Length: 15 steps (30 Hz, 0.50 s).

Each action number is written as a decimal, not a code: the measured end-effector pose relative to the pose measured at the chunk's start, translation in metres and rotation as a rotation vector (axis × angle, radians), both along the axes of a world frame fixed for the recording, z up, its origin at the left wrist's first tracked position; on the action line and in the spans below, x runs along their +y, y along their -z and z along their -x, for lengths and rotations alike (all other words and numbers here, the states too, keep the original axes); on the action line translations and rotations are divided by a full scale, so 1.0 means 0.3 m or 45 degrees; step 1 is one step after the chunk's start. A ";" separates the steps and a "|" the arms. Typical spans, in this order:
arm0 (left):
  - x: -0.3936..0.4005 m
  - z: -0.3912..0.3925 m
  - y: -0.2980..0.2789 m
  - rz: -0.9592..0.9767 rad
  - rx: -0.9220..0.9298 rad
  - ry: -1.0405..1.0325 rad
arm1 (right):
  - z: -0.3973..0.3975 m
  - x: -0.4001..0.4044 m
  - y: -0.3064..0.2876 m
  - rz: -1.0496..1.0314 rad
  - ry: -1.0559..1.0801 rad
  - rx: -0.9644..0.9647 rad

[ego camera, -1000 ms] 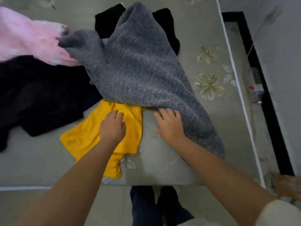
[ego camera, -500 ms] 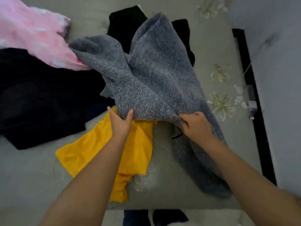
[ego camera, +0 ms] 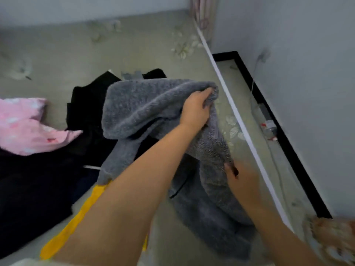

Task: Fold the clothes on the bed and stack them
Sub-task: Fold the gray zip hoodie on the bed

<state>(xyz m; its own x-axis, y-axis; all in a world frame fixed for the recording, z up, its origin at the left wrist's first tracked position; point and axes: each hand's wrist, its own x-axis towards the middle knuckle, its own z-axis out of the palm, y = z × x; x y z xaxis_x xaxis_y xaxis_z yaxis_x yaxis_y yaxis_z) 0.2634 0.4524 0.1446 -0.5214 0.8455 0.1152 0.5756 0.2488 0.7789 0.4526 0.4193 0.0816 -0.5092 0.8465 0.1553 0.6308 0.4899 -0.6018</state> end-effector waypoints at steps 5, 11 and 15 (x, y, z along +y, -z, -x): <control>0.239 -0.257 -0.005 0.278 0.193 0.742 | -0.155 0.165 0.078 0.397 0.324 0.032; 0.066 -0.208 0.298 0.601 0.496 0.515 | -0.190 0.316 0.216 0.429 0.303 -0.212; -0.033 -0.090 0.439 0.993 0.494 0.164 | -0.077 0.403 0.242 0.073 -0.020 -0.377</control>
